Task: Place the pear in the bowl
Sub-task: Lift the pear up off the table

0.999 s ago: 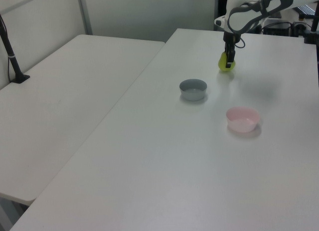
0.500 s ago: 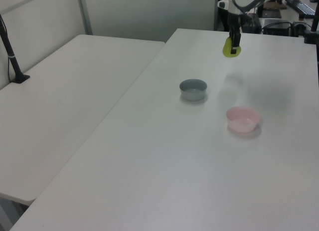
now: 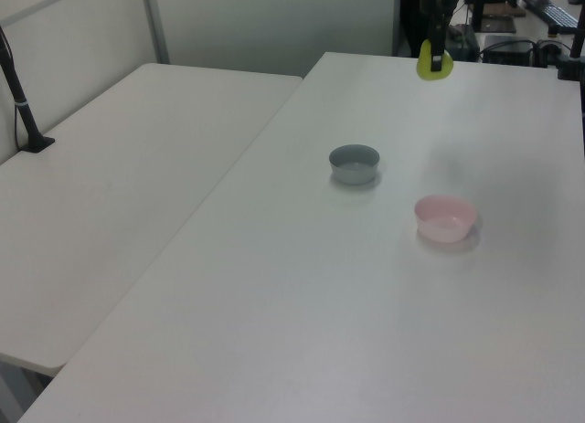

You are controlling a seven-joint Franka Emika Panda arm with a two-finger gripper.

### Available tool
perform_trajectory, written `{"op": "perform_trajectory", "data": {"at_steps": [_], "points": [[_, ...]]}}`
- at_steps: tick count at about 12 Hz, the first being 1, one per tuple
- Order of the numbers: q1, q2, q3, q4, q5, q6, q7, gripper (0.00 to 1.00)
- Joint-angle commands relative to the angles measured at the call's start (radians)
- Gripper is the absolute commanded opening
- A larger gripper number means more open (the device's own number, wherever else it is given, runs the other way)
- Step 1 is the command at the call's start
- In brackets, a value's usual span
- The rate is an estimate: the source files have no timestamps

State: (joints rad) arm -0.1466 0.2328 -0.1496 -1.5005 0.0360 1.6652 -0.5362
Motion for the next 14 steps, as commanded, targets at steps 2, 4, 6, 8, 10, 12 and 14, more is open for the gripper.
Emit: {"op": "perform_trajectory", "data": {"at_steps": [2,4,6,8,10,12,14], "points": [[0.053,-0.082,-0.005,0.077,0.027,-0.181,0.119,0.00],[0.080,-0.142,-0.005,0.066,0.059,-0.211,0.195,0.00],[0.134,-0.203,-0.005,0.025,0.084,-0.211,0.254,0.00],[0.201,-0.245,-0.004,-0.033,0.087,-0.208,0.289,0.02],[0.266,-0.277,-0.005,-0.104,0.087,-0.190,0.323,0.02],[0.327,-0.337,-0.005,-0.211,0.085,-0.112,0.363,0.02],[0.366,-0.363,-0.005,-0.337,0.076,-0.023,0.374,0.02]]}}
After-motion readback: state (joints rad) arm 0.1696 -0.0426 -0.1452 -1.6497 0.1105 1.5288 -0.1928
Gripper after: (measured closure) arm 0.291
